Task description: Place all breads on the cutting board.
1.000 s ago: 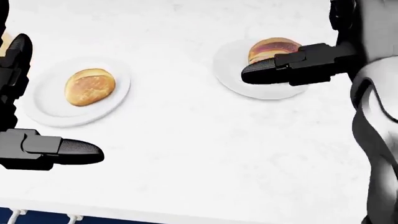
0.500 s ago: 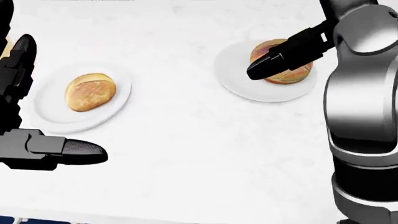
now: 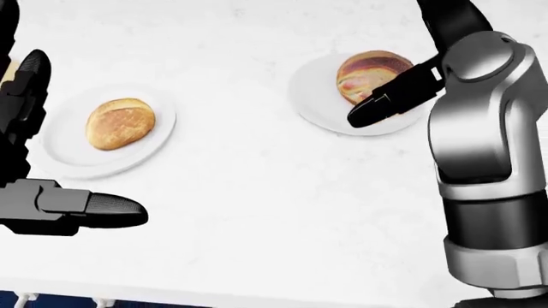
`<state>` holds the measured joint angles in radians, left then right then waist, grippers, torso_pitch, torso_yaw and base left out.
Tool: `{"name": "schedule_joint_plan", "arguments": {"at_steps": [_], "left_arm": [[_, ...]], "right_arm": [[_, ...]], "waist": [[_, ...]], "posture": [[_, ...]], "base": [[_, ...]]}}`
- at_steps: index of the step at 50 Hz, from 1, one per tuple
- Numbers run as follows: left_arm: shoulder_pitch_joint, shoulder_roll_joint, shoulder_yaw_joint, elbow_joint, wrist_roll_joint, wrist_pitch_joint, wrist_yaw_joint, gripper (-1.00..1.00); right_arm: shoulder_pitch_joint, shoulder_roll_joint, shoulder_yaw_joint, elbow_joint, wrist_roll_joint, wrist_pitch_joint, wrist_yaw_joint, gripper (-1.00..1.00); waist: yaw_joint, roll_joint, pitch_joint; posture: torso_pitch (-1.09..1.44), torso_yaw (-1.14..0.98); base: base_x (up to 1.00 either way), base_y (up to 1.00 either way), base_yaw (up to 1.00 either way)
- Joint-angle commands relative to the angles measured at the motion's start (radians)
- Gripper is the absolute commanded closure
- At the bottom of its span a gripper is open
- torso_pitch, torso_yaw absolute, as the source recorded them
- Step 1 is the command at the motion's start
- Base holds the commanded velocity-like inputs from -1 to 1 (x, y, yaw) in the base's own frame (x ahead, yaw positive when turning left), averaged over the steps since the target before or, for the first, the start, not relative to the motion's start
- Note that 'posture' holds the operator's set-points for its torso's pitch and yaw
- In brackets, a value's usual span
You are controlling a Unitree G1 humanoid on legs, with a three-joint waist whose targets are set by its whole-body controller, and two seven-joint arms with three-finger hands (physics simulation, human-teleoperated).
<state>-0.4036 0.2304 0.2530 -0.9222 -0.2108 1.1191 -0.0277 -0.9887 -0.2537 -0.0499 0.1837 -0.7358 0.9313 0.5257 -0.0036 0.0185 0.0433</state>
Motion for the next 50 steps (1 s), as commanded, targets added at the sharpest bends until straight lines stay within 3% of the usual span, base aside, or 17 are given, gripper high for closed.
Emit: {"name": "schedule_joint_plan", "arguments": {"at_steps": [1,22,35,50], "left_arm": [[-0.024,0.008,0.004,-0.026,0.002,-0.027,0.004,-1.0],[-0.035,0.015,0.02,-0.037,-0.025,-0.003,0.014,-1.0],[-0.016,0.017,0.026,-0.027,-0.031,-0.028,0.013,-1.0],[-0.008,0.019,0.028,-0.025,-0.033,-0.039,0.012,-1.0]], "right_arm": [[-0.053,-0.013,-0.002,-0.007,0.003,-0.04,-0.034,-1.0],[-0.133,-0.02,0.005,0.27,0.049,-0.123,-0.184,-1.0],[-0.152,-0.012,0.008,0.378,0.065,-0.171,-0.245,-0.51],[-0.145,-0.012,0.021,0.422,0.054,-0.21,-0.266,-0.19]], "waist": [[0.0,-0.001,-0.027],[0.003,-0.002,-0.03],[0.003,-0.001,-0.033],[0.003,-0.002,-0.034]], "posture": [[0.0,0.0],[0.0,0.0],[0.0,0.0],[0.0,0.0]], "base": [[0.0,0.0,0.0],[0.0,0.0,0.0],[0.0,0.0,0.0],[0.0,0.0,0.0]]}}
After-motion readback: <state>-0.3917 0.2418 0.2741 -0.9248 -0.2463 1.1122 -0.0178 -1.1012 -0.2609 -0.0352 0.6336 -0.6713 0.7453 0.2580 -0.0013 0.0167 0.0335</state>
